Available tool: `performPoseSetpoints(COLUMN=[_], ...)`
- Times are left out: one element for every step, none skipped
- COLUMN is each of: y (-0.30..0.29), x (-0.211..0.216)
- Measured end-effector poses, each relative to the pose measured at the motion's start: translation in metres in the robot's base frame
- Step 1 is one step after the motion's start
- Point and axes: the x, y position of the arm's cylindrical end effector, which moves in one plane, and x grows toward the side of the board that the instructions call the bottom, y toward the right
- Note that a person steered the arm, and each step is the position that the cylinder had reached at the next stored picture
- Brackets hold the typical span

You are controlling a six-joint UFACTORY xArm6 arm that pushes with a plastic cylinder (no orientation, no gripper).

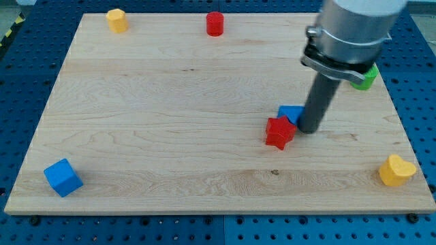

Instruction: Place the red star at the center left of the board

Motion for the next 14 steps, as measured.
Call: performPoseSetpoints(y=[0.002,0.016,0.016,0.002,-0.034,-0.062,-0.063,-0.063,-0.068,-0.101,-0.132,-0.150,-0.174,-0.203], x=[0.004,0.033,0.042,0.036,0.023,0.019,0.019,0.019,0.017,0.017,0.013,-0.006,-0.027,-0.045])
